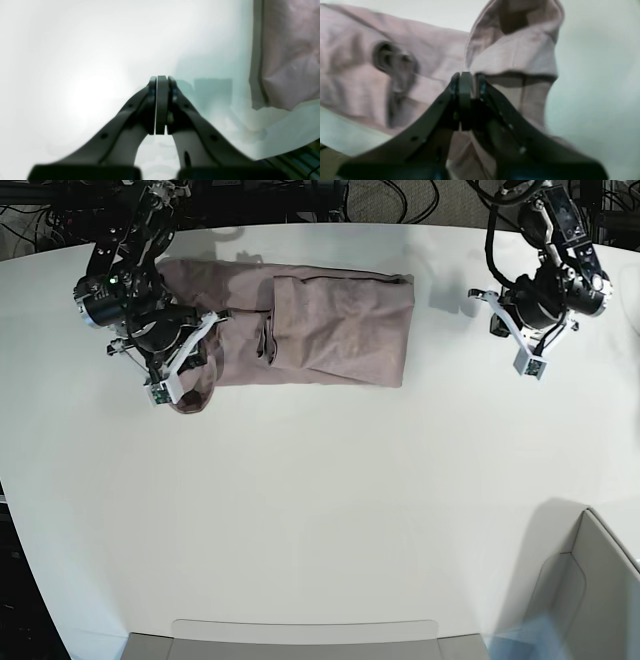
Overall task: Fold the T-shirt properly
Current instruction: 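Fold the held strip end with the right gripper over onto the folded end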
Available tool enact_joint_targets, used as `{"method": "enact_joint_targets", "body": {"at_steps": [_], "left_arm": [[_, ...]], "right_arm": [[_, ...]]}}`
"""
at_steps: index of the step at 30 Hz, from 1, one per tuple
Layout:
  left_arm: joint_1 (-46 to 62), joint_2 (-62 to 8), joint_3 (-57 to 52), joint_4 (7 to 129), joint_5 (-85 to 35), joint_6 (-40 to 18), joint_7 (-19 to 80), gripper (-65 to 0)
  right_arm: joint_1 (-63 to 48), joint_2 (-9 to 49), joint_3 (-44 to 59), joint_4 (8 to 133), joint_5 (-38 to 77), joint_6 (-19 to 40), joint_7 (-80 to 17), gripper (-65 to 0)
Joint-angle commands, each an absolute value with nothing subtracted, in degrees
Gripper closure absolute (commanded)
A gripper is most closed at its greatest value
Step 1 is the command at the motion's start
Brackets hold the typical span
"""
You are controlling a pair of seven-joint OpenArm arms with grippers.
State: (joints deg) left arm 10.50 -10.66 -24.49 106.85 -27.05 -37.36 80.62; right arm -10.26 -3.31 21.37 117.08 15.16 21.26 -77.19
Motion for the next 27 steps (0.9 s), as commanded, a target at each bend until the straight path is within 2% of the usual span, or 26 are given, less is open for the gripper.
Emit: {"method": "enact_joint_targets", "body": {"at_steps": [1,6,16,24,27], "left_arm": [[10.8,-11.3,-24.7,107.1,-27.6,-37.4,80.0,0.0],[11.3,-11.3,-24.7,105.6,-27.6,-37.4,80.0,0.0],[11.1,-11.3,-24.7,101.4,-27.6,-37.5,80.0,0.0],[11.1,-11.3,-24.7,101.4,-27.6,-37.5,80.0,0.0],[11.1,-11.3,-24.7,101.3,-27.6,-37.5,80.0,0.0]], "right_arm": [[-10.1,-3.6,20.0,118.4,16.1,20.7,-76.4,0.0],[-10.3,-5.1,18.1,118.5,19.2,20.8,-76.4,0.0],[-10.4,-4.8,17.5,118.5,41.0,20.3,-76.4,0.0],[-9.3,-5.2,11.7,118.3,41.4,19.7,-74.5,0.0],[-9.4,-5.0,5.0,117.8,39.1,13.9,-68.5,0.0]]}}
